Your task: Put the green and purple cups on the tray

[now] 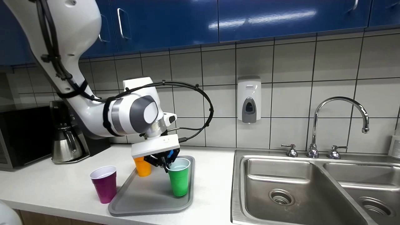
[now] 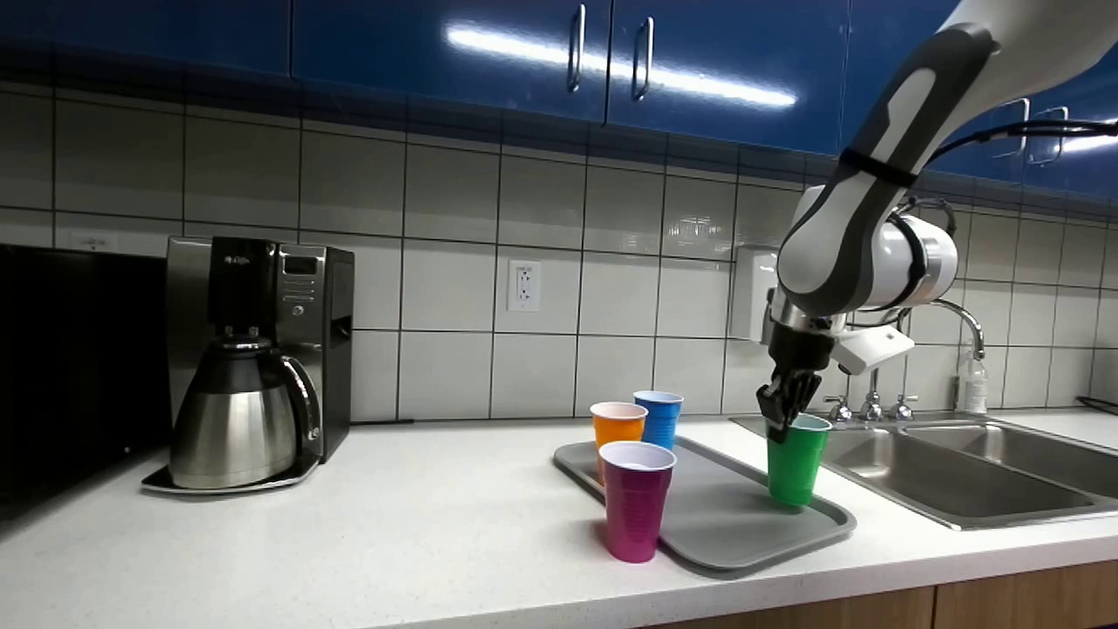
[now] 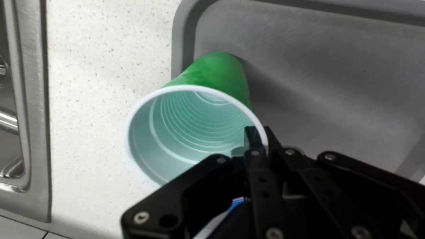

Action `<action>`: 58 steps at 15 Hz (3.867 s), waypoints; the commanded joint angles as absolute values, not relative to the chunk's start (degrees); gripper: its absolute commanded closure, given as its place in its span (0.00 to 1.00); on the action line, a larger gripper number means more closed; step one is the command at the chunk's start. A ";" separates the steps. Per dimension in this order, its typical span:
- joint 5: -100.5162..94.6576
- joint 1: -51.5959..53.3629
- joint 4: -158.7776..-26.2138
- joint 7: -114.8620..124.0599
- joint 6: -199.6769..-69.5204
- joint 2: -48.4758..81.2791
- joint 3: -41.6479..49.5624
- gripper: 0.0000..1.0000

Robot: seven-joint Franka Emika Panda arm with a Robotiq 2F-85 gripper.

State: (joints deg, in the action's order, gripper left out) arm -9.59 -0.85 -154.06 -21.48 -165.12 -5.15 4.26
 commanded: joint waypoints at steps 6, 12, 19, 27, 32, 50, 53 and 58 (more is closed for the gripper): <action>-12.57 -1.67 -155.33 -19.74 -166.02 -6.27 3.59 0.47; -9.31 -0.64 -155.63 -21.11 -164.62 -7.77 3.95 0.02; 0.09 1.64 -156.11 -20.60 -158.93 -13.44 4.52 0.00; 1.39 2.18 -155.47 -13.62 -152.62 -18.07 2.88 0.00; 1.21 2.92 -156.22 -5.16 -153.25 -18.62 -0.58 0.00; 1.27 4.79 -155.39 5.82 -154.41 -16.30 -6.01 0.00; 1.27 4.79 -155.39 5.82 -154.41 -16.29 -6.00 0.00; 1.27 4.80 -155.39 5.82 -154.41 -16.29 -6.01 0.00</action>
